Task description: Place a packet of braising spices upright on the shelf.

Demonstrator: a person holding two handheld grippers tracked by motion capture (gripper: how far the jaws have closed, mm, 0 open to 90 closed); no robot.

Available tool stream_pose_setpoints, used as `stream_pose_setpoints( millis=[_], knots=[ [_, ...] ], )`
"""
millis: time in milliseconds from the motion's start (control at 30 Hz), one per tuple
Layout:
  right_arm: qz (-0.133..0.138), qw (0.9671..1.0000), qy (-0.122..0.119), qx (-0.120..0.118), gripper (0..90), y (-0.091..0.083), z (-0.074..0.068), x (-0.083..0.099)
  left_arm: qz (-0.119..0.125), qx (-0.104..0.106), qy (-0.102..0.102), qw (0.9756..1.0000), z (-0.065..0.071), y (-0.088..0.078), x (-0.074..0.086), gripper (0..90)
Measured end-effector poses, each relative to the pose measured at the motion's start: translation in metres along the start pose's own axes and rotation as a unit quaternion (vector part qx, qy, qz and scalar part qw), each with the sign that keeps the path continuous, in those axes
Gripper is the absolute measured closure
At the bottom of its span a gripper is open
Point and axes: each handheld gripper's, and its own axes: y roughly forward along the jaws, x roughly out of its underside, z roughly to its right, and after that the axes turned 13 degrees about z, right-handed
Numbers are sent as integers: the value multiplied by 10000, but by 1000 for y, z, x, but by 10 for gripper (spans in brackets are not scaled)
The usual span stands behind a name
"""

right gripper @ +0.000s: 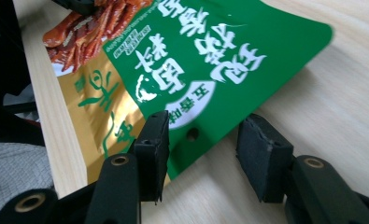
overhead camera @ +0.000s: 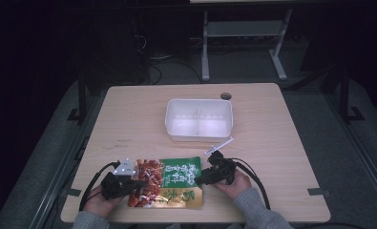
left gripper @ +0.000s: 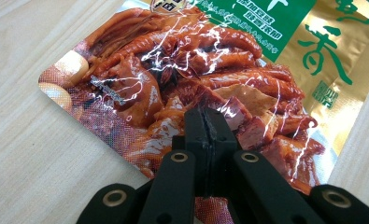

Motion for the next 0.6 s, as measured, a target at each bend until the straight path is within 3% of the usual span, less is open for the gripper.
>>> stream_pose_setpoints(
  millis=[333, 600],
  knots=[
    [29, 9996, 78, -279, 594, 14, -5, -2, 24, -25, -6, 10000, 1, 0, 0, 875],
    [81, 9989, 231, -406, 728, 16, -2, -2, 44, -44, 7, 10000, 2, 1, -1, 838]
  ],
)
